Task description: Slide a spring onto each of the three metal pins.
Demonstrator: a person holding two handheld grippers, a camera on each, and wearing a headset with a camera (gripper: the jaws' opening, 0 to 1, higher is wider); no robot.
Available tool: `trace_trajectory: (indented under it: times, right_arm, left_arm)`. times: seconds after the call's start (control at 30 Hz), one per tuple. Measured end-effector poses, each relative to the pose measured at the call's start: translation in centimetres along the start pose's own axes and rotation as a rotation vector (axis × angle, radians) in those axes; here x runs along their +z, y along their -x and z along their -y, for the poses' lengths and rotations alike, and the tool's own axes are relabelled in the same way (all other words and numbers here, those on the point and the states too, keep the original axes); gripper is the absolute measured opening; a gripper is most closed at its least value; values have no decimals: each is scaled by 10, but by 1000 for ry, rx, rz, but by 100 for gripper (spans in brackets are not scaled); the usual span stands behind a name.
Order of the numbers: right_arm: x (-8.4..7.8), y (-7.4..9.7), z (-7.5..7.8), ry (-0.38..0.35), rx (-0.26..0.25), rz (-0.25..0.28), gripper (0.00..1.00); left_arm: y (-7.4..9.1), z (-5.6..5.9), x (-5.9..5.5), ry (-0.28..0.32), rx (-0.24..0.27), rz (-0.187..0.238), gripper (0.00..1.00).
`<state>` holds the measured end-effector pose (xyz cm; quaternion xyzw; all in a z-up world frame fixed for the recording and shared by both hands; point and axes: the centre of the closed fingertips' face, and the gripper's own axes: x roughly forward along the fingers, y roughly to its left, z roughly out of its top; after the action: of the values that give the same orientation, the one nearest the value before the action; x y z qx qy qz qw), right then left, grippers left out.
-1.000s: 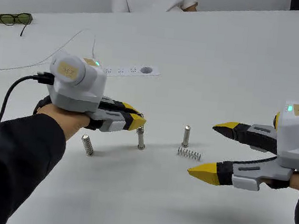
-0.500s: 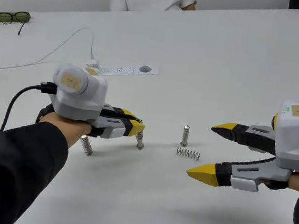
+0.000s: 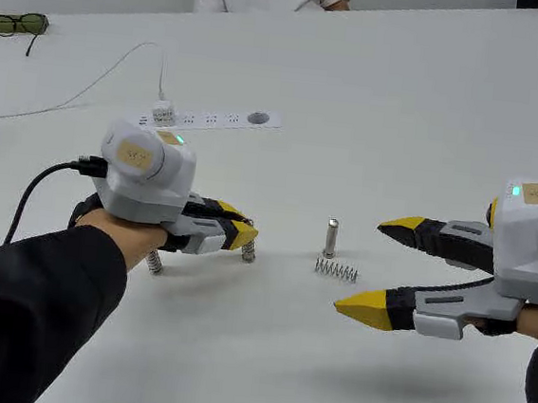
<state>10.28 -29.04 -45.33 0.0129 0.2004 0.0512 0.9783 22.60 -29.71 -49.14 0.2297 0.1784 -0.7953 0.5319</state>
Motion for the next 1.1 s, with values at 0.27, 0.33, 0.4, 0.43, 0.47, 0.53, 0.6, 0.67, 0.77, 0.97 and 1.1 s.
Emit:
trace_trajectory:
  times: [0.27, 0.33, 0.4, 0.43, 0.47, 0.53, 0.6, 0.67, 0.77, 0.97, 1.1]
  right_arm:
    - [-2, -1, 0, -1, 3, -4, 71]
    - [-2, -1, 1, -2, 2, -4, 71]
    - [-1, -1, 1, -2, 2, -3, 71]
    - [-2, -1, 1, -3, 3, -4, 71]
    - [-2, -1, 0, -3, 3, -5, 71]
    - [-2, -1, 0, -2, 3, -7, 71]
    - [-2, -1, 0, -3, 4, -5, 71]
    - [-2, -1, 0, -2, 4, -6, 71]
    - [-2, -1, -1, -3, 4, -7, 71]
    - [-5, -2, 0, -5, 4, -14, 69]
    - [-6, -2, 2, -5, -4, -20, 66]
  left_arm:
    - [-4, 0, -5, -4, 6, -16, 11]
    - [-4, 0, -6, -5, 4, -20, 11]
    - [-4, 0, -7, -6, 6, -21, 11]
    - [-4, 0, -7, -4, 6, -21, 11]
    - [-4, 0, -7, -4, 7, -21, 12]
    - [-4, -1, -7, -4, 9, -23, 15]
    - [-4, -1, -7, -2, 10, -23, 17]
    - [-3, -1, -7, -4, 13, -24, 18]
    - [0, -1, -7, -9, 16, -25, 21]
    - [9, 1, -2, -19, 18, -11, 25]
    - [18, 6, 7, -26, 16, 19, 27]
